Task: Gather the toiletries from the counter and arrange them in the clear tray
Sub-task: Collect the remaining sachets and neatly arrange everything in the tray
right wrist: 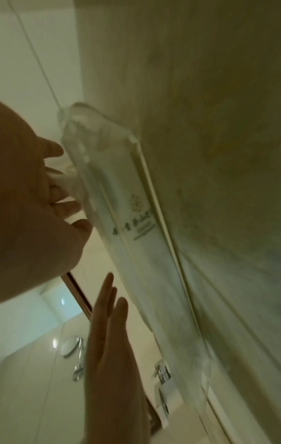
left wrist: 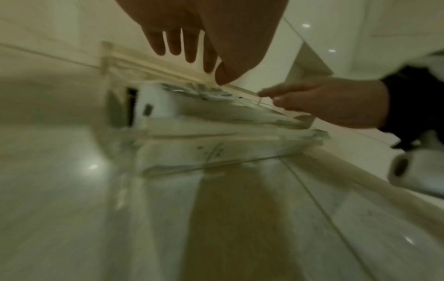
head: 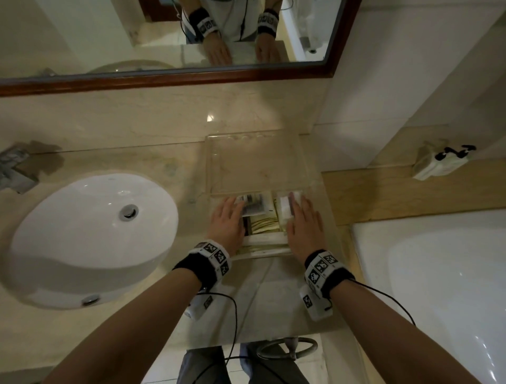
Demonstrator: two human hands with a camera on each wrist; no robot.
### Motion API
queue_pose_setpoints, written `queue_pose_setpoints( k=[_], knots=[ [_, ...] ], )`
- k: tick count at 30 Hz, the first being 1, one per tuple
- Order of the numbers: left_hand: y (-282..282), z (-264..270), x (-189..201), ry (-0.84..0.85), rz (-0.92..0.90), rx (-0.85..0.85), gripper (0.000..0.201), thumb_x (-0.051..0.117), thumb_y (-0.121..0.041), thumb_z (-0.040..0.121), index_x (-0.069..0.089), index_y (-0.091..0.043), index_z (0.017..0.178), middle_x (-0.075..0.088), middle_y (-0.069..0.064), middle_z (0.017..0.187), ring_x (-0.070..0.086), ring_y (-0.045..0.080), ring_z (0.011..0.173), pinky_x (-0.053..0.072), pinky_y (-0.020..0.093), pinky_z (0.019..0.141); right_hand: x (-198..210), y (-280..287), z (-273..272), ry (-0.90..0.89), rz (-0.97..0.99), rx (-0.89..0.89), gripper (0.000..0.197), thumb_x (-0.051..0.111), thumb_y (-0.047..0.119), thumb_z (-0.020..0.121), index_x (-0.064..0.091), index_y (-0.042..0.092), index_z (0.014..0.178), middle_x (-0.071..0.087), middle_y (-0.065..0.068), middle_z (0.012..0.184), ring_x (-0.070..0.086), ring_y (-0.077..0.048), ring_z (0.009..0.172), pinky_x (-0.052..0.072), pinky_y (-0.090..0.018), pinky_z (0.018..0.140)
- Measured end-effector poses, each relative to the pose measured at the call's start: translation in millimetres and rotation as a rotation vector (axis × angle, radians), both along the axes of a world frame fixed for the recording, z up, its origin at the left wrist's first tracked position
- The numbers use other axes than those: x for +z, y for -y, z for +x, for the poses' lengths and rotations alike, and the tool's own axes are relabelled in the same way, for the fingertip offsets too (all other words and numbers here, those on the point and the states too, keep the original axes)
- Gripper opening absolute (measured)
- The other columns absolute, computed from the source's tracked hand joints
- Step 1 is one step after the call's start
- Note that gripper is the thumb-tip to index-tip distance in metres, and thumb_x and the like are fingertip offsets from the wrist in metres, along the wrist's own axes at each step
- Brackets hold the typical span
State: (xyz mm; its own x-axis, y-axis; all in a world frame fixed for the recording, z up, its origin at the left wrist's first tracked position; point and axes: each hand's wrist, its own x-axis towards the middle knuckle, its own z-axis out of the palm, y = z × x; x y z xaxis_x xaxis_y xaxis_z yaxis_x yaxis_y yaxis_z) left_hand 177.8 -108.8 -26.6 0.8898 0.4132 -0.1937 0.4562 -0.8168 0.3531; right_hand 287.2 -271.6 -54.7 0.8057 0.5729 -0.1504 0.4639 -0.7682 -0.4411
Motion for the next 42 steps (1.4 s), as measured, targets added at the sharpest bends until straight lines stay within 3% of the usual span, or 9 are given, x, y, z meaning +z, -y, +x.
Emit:
queue_pose_setpoints(
  k=[5,15,20,27,30,32,34,37,42],
  knots=[
    [19,31,4,0.042,0.276,-0.395,0.04,0.048,-0.015,0.091,0.05,-0.017,0.131,0.047,0.008,0.134,0.037,0.032,0.13,0.028,0.043,0.109,7,-12,14,0.059,-0.012,-0.003,0.05,0.035,0.022,0.096,0.026,0.017,0.145,0.014,-0.003,0.157,0.011,-0.019,0.145,0.008,-0.039,0.12],
    [4,50,-1,-0.199,0.47,-0.667,0.042,0.05,-0.028,0.091,0.049,-0.03,0.133,0.018,0.009,0.156,0.017,0.034,0.143,0.011,0.044,0.118,3,-4,22,0.04,0.034,0.04,0.047,0.038,0.017,0.096,0.032,0.021,0.142,0.02,-0.002,0.155,0.015,-0.019,0.144,0.014,-0.039,0.117],
    [-6,47,8,-0.224,0.465,-0.72,0.036,0.079,-0.044,0.061,0.073,-0.039,0.096,0.061,0.007,0.128,0.061,0.033,0.112,0.049,0.041,0.094,5,-5,27,0.052,0.0,0.175,0.043,0.04,0.01,0.094,0.043,0.02,0.135,0.031,0.001,0.151,0.025,-0.016,0.141,0.012,-0.04,0.118],
    [-6,47,1,-0.067,0.355,-0.663,0.053,0.075,-0.027,0.073,0.059,-0.028,0.124,0.059,0.012,0.13,0.06,0.033,0.115,0.05,0.044,0.092,-6,-1,29,-0.117,0.023,0.174,0.035,0.033,0.018,0.099,0.047,0.022,0.131,0.027,0.006,0.153,0.021,-0.011,0.142,0.02,-0.041,0.117],
    [3,51,4,-0.094,0.328,-0.614,0.056,0.046,-0.027,0.095,0.024,-0.026,0.147,0.026,0.01,0.153,0.027,0.029,0.141,0.026,0.043,0.114,-8,0,30,-0.153,0.089,0.143,0.033,0.034,0.018,0.099,0.05,0.02,0.127,0.031,0.005,0.152,0.024,-0.013,0.142,0.021,-0.043,0.116],
    [3,53,7,-0.104,0.285,-0.544,0.053,0.037,-0.028,0.099,0.018,-0.025,0.148,0.019,0.007,0.156,0.021,0.027,0.143,0.022,0.041,0.116,-6,3,32,-0.108,0.152,0.099,0.032,0.04,0.013,0.095,0.053,0.018,0.124,0.036,0.003,0.149,0.03,-0.014,0.139,0.024,-0.044,0.115],
    [-1,51,8,-0.015,0.201,-0.472,0.045,0.038,-0.026,0.097,0.038,-0.019,0.141,0.039,0.011,0.146,0.04,0.031,0.131,0.036,0.043,0.107,-2,10,30,-0.053,0.216,0.032,0.03,0.046,0.014,0.092,0.055,0.016,0.12,0.043,-0.002,0.144,0.038,-0.02,0.134,0.033,-0.043,0.111],
    [-12,39,6,0.166,0.183,-0.556,0.033,0.038,-0.026,0.09,0.067,-0.011,0.099,0.067,0.009,0.097,0.065,0.028,0.085,0.057,0.036,0.072,6,27,18,0.042,0.29,0.084,0.023,0.061,0.02,0.081,0.061,0.014,0.104,0.056,-0.007,0.123,0.055,-0.027,0.111,0.044,-0.039,0.096],
    [-18,2,-3,0.122,0.213,-0.795,0.034,0.038,-0.029,0.085,0.07,-0.02,0.08,0.068,-0.004,0.072,0.065,0.014,0.058,0.047,0.019,0.044,6,48,-2,0.094,0.12,0.342,0.02,0.058,0.027,0.077,0.063,0.016,0.093,0.062,-0.004,0.1,0.059,-0.025,0.091,0.045,-0.035,0.081]
  ],
)
